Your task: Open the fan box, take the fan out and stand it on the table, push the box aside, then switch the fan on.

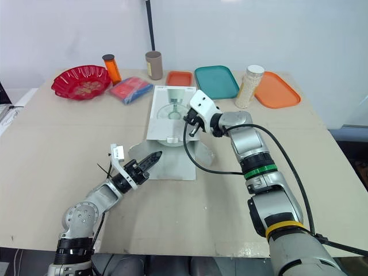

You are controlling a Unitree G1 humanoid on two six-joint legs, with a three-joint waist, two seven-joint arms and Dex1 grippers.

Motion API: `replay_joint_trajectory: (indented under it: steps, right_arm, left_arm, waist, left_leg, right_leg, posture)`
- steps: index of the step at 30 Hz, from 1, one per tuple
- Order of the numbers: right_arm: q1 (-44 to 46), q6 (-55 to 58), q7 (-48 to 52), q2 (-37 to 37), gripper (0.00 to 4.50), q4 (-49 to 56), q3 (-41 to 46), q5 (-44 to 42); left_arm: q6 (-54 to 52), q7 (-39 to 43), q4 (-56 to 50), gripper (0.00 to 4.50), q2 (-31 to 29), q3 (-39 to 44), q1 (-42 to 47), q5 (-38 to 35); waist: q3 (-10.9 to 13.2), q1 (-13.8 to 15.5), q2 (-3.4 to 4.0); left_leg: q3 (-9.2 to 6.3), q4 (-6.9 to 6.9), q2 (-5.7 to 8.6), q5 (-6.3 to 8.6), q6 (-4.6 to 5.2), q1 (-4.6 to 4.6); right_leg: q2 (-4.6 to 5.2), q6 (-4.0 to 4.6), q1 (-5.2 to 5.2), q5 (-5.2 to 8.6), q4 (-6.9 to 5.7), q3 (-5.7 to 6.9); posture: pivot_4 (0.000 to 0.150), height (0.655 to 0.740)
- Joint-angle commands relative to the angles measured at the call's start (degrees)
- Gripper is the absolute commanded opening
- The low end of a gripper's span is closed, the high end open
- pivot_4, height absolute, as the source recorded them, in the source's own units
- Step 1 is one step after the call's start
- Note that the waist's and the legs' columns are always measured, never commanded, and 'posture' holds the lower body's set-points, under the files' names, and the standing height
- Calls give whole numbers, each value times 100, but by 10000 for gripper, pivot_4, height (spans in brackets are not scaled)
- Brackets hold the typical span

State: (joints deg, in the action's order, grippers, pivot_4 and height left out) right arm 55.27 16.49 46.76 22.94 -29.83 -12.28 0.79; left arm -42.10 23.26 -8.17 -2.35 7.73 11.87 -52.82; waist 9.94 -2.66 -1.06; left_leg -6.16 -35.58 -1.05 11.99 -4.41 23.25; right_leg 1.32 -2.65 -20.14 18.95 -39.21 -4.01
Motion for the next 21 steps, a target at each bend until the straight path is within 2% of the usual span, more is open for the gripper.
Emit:
replay_joint_trajectory:
  steps: [1, 3, 4, 5, 11, 21]
  right_arm:
    - [-84, 79, -8, 47, 0, 98, 44, 48]
    - [-96, 93, -6, 36, 0, 120, 28, 52]
    - [-100, 101, -13, 29, 0, 131, 20, 58]
    - [-104, 108, -8, 24, 0, 139, 17, 54]
    - [-71, 125, 5, -7, 0, 132, -5, 57]
    - [-34, 99, 24, -18, 0, 90, -20, 74]
  left_arm:
    - [120, 113, -34, 11741, 59, -154, 173, 77]
    - [17, 120, -115, 16898, 30, -312, 179, 125]
    - [-37, 93, -121, 22242, 20, -347, 174, 128]
    - [-76, 72, -96, 23122, 43, -325, 162, 72]
    - [-208, -111, 133, 23122, 260, 12, 166, -346]
    - [-89, -428, 954, 23122, 627, 124, 737, -145]
  waist:
    - [0, 1, 0]
    - [0, 0, 0]
    - [0, 0, 0]
    - [0, 0, 0]
    - [0, -1, 0]
    - [0, 1, -1]
  left_leg:
    - [0, 0, 0, 0, 0, 0]
    - [0, 0, 0, 0, 0, 0]
    - [0, 0, 1, 0, -1, 0]
    - [0, 1, 1, 0, -1, 0]
    - [0, 1, -1, -1, -1, 0]
    - [-1, 1, 3, -2, -4, 0]
  right_leg:
    - [0, 0, 0, 0, 0, 0]
    - [0, 0, 0, 0, 0, 0]
    - [0, 0, 0, 0, 0, 0]
    - [0, 0, 0, 0, 0, 0]
    - [-1, -1, 0, 0, 2, 0]
    - [1, -2, 1, 1, 2, 0]
  posture:
    - [1500, 7400]
    - [1500, 7400]
    - [1500, 7400]
    - [1500, 7400]
    - [1500, 7400]
    - [1500, 7400]
